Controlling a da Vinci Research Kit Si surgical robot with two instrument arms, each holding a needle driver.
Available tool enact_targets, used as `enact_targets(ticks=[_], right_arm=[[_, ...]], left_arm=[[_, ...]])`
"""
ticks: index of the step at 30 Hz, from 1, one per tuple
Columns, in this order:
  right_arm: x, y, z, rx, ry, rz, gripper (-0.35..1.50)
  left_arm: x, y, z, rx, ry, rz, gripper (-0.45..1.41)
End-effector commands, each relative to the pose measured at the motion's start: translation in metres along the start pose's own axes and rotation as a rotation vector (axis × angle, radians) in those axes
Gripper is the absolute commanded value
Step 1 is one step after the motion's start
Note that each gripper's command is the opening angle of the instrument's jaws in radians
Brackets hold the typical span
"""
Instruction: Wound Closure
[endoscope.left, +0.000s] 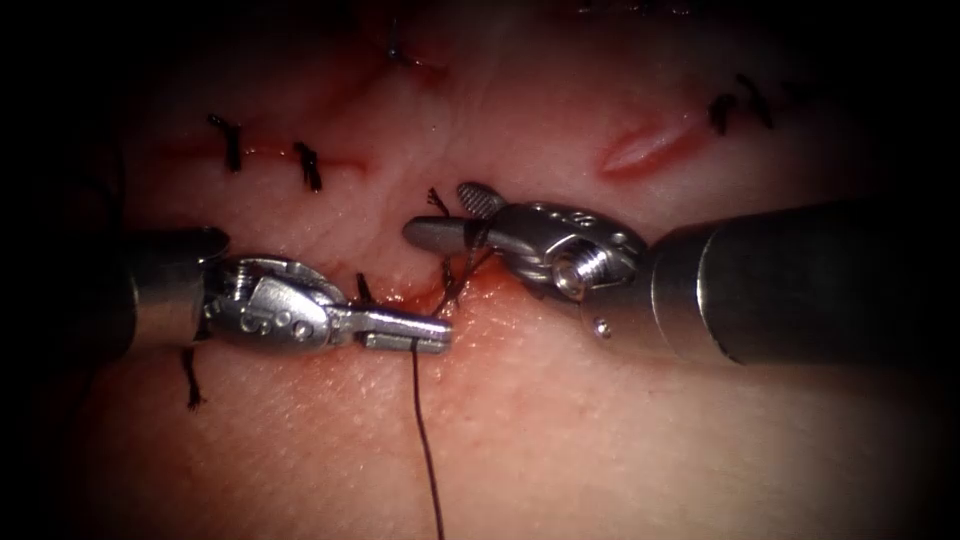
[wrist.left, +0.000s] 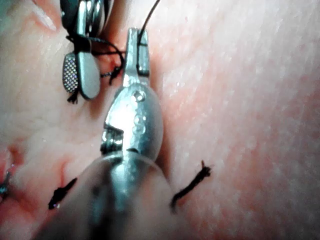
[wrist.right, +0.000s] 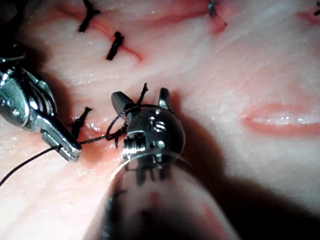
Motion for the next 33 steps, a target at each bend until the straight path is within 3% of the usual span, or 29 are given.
enact_targets(ticks=[1,3,7,8,11,14,22,25,33], right_arm=[[0.0001,-0.0011,0.0011,0.007,0.001,0.007,0.79],[0.0003,-0.0016,0.0013,0.017,-0.008,0.012,0.69],[0.0003,-0.0023,0.0019,0.016,-0.028,0.017,0.27],[0.0001,-0.0023,0.0020,0.010,-0.040,0.015,-0.32],[0.0001,-0.0022,0.0021,-0.062,-0.034,0.020,-0.35],[0.0004,-0.0021,0.0019,-0.070,-0.019,-0.015,-0.35],[0.0013,-0.0022,-0.0007,0.011,0.087,-0.120,-0.35],[0.0007,-0.0023,-0.0029,0.102,0.181,-0.184,-0.35],[-0.0014,-0.0017,-0.0045,0.139,0.235,-0.284,-0.35]], left_arm=[[-0.0006,-0.0003,0.0004,0.001,0.000,0.002,-0.45],[-0.0006,-0.0002,0.0004,0.001,0.000,0.002,-0.45],[-0.0007,0.0000,0.0004,0.000,-0.001,0.010,-0.45],[-0.0007,0.0001,0.0004,-0.001,-0.001,0.011,-0.45],[-0.0009,0.0003,0.0002,-0.003,0.000,0.013,-0.45],[-0.0010,0.0003,0.0001,-0.004,0.001,0.007,-0.45],[-0.0011,-0.0002,-0.0015,0.013,-0.018,-0.040,-0.45],[-0.0020,-0.0034,-0.0048,0.044,-0.060,-0.098,-0.45],[-0.0065,-0.0084,-0.0087,0.073,-0.124,-0.195,-0.45]])
